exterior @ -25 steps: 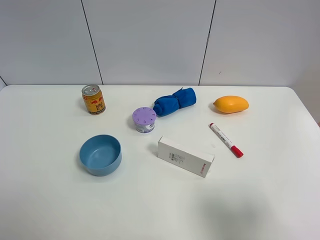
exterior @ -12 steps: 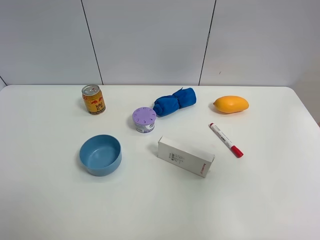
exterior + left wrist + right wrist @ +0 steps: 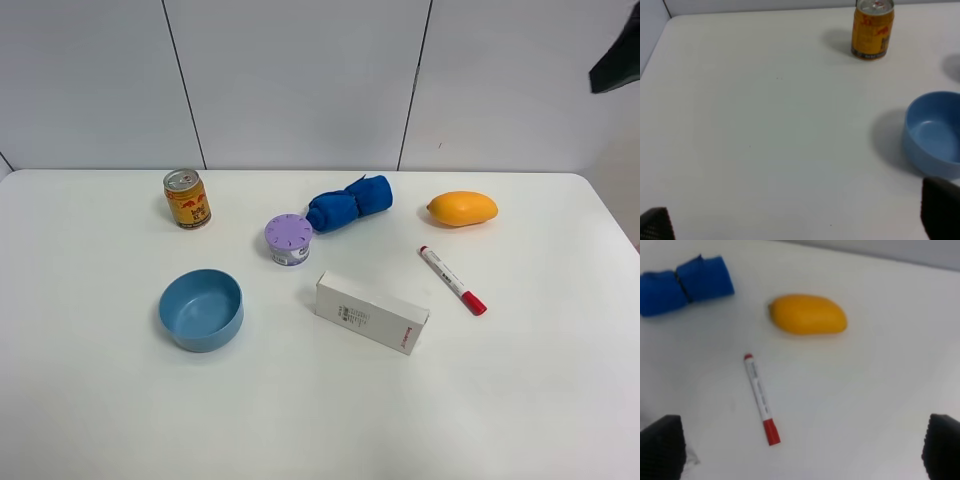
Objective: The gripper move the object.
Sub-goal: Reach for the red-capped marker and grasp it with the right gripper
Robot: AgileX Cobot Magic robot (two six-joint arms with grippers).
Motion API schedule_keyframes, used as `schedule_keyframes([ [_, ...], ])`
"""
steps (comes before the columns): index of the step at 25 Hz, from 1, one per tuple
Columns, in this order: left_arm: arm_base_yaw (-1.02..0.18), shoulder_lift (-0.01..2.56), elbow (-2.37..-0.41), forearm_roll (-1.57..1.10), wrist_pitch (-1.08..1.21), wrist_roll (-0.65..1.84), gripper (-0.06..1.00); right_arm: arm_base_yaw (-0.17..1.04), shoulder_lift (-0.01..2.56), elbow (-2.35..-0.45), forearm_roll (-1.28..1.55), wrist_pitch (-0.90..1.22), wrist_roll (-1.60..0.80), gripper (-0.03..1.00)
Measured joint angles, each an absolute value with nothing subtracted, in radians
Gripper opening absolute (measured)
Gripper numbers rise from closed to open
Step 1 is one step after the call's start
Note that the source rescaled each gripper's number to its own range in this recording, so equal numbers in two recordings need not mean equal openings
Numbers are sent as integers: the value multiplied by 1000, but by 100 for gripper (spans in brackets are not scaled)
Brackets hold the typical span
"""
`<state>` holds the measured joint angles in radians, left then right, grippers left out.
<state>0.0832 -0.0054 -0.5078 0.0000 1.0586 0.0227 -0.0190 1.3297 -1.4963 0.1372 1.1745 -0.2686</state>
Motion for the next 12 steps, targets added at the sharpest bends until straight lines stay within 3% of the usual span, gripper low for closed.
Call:
schedule_keyframes([
  [8,83,-5,-508,0,1059,23,100,196,1591,-1509,58,1174,-262,95],
  [12,83,-5,-508,0,1059,23,100,243,1719,-1510,55,1146,-232,95],
])
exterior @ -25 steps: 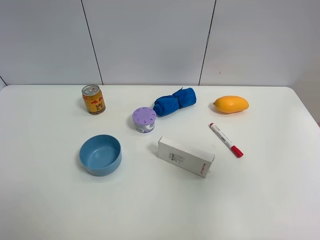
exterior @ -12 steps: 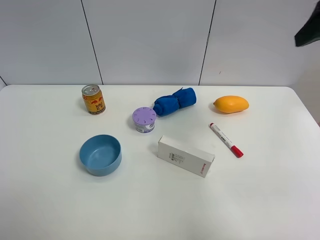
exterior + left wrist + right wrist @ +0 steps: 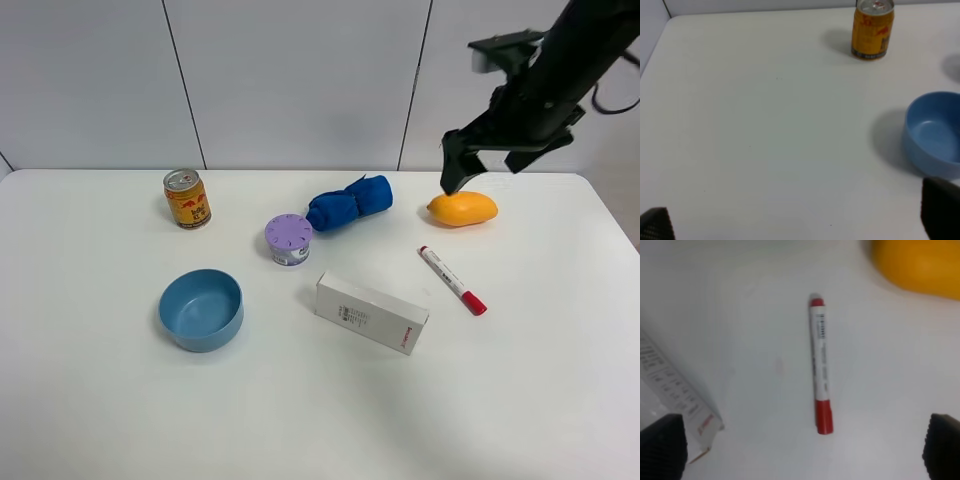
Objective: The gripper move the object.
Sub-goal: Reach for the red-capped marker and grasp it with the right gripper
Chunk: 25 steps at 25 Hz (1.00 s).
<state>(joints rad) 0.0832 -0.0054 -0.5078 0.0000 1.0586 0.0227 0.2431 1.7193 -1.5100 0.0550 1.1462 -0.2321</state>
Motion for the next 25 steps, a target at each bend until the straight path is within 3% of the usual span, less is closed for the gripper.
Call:
schedule_keyframes([
  [25,83,-5,-508,0,1059,23,100,244,2130,-1510,-81,1044,-216,91],
])
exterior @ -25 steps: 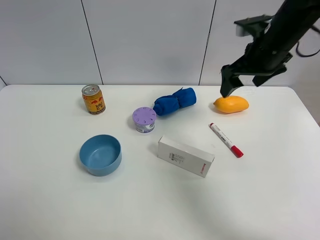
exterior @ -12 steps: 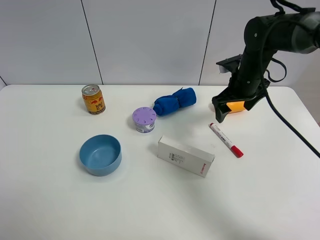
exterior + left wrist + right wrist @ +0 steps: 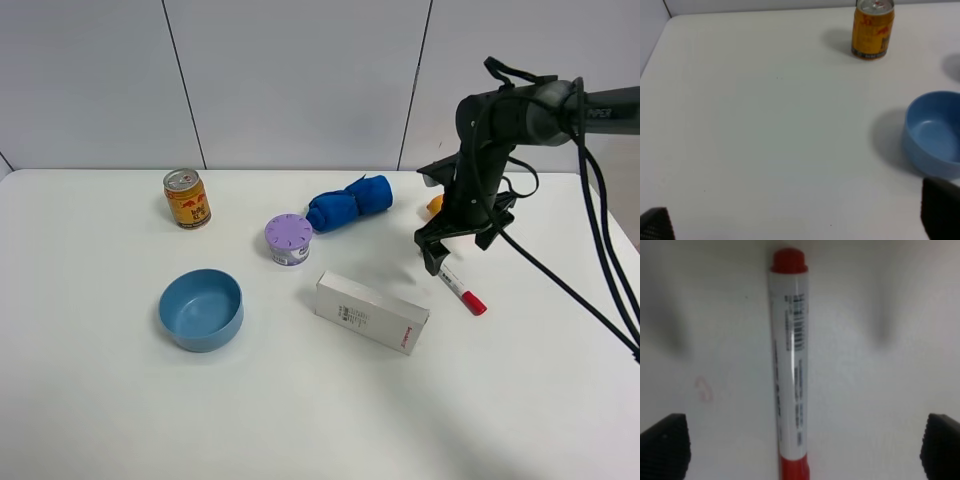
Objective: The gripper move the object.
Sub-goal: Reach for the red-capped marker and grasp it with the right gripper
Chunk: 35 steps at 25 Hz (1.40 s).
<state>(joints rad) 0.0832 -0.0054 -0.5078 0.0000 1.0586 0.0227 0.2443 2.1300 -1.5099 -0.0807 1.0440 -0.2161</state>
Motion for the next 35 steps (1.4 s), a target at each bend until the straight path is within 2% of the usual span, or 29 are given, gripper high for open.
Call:
schedule_keyframes([
  [14,83,-5,-508,0,1059,23,100,244,2196,-1510,-81,915,-216,89],
  [26,83,-5,-508,0,1059,23,100,244,2226,-1517,-74,916,-216,86],
  [29,83,-5,-508,0,1059,23,100,244,2227,-1517,-69,916,-216,74],
  [31,83,-5,-508,0,1059,23,100,244,2227,-1517,-69,915,-216,59],
  [35,83,-5,-508,0,1059,23,100,244,2225,-1517,-70,915,-215,20],
])
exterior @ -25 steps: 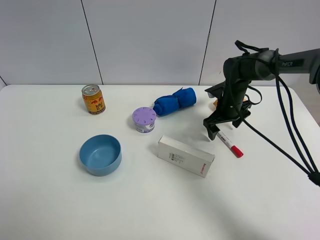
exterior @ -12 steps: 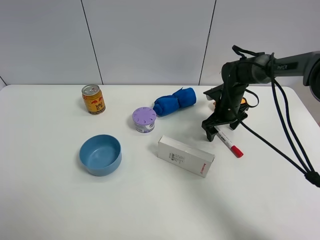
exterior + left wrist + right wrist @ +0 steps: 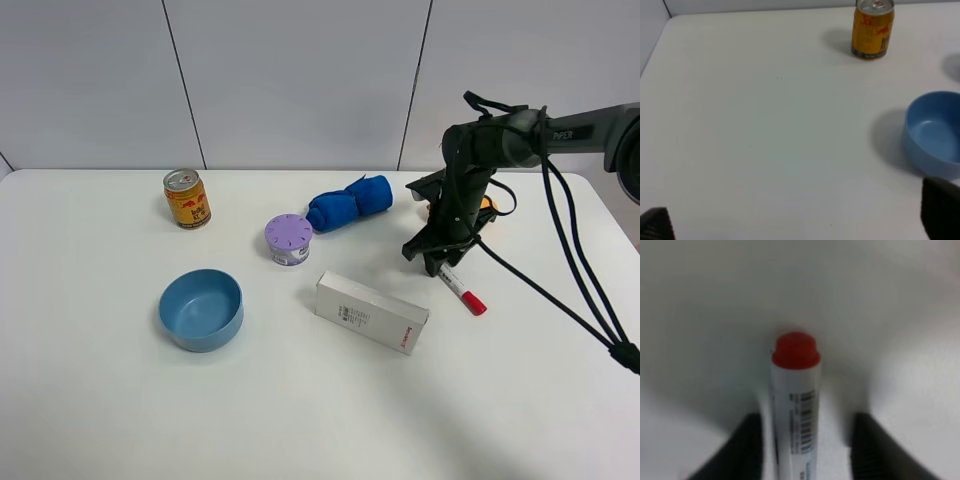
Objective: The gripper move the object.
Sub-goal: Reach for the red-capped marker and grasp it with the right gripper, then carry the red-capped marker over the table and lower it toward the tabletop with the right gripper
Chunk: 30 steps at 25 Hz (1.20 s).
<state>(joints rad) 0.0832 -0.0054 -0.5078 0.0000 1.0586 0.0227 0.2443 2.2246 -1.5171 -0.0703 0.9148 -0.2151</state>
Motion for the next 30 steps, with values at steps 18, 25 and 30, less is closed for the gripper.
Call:
schedule_keyframes([
  [18,83,-5,-508,0,1059,23,100,266,2034,-1806,97,1205,-303,0],
  [25,83,-5,-508,0,1059,23,100,441,1998,-2009,157,1208,-317,0],
  [30,83,-5,-508,0,1059,23,100,644,1998,-2066,135,1166,-308,0],
])
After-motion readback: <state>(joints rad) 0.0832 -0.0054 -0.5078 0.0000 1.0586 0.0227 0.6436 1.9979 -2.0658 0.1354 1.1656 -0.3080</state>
